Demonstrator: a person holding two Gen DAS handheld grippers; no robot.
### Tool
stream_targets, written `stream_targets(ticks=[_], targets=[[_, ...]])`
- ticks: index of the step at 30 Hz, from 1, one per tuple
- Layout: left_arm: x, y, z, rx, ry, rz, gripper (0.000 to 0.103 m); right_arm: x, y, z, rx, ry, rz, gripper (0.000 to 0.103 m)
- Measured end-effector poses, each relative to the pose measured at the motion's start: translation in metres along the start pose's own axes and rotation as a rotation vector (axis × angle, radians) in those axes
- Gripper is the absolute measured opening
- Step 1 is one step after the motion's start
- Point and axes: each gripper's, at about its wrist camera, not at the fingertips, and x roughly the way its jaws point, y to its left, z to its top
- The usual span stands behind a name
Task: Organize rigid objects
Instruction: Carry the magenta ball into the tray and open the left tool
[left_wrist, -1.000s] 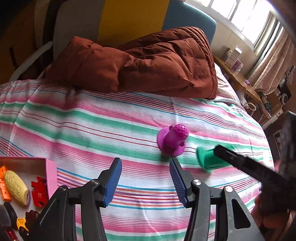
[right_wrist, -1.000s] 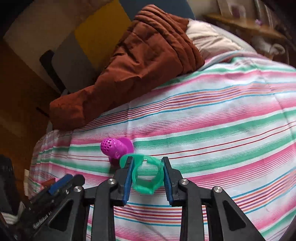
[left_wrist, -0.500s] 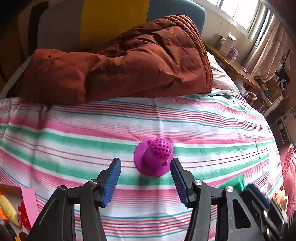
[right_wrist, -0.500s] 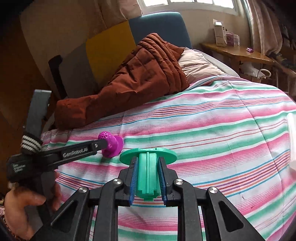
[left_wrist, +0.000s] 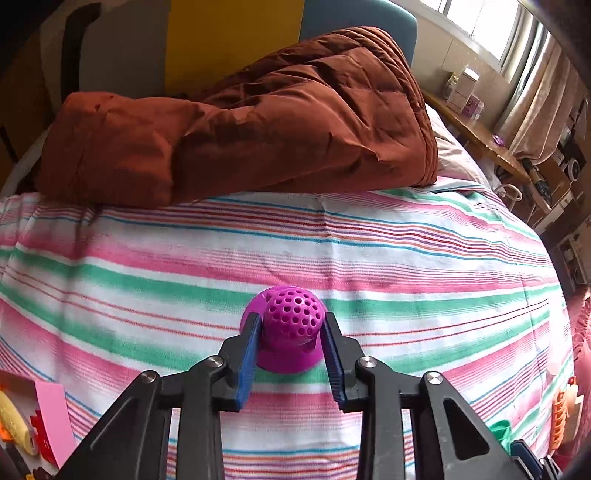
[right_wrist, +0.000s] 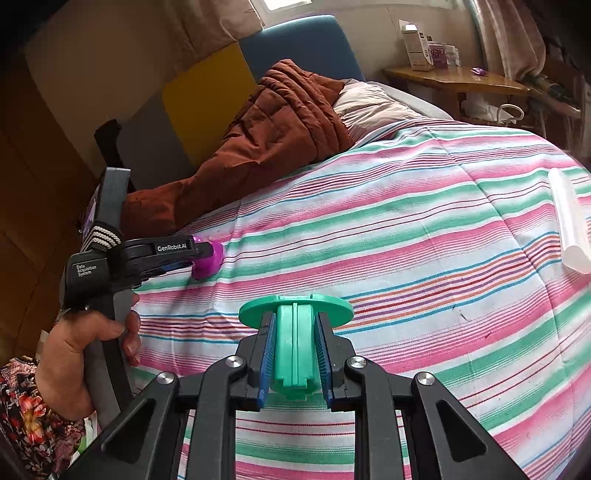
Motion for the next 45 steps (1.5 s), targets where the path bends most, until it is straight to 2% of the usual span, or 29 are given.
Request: stream_targets(ticks=[9,13,21,25,29,34,41,45], targets=[[-0.043,0.017,-0.04,-0.072,-0.009,-0.081,0.032,-0.013,0.008,-0.023,0.012,0.002,0.009,0.022],[-0.071,0.022,-0.067,-0.103,-0.029,-0.147,0.032,-0.02,0.01,-0.033,0.027,0.003,0.007,0.022],[-0.142,0.026,-0.127,-0.023,-0.067,-0.249,0.032,-0.034,0.024,-0.048,0.007,-0.001,0.014,0.021],[-0.173,0.038,-0.149,0.018,-0.088,-0.264,0.032,-0.04,0.032,-0.053,-0.002,0.003,0.023,0.021],[-0.195,0.065,-0.167,0.003,-0.103,-0.262,0.032,-0.048,0.04,-0.056,-0.013,-0.002,0.035,0.021],[-0.202,0.102,-0.183,-0.042,-0.096,-0.215,0.032,-0.052,0.051,-0.059,-0.027,0.001,0.056,0.021],[-0.184,0.136,-0.209,-0.082,-0.026,-0.124,0.032,-0.054,0.06,-0.063,-0.037,0.006,0.06,0.021],[-0.175,0.146,-0.218,-0.082,0.013,-0.047,0.033,-0.054,0.064,-0.064,-0.04,0.014,0.058,0.021]])
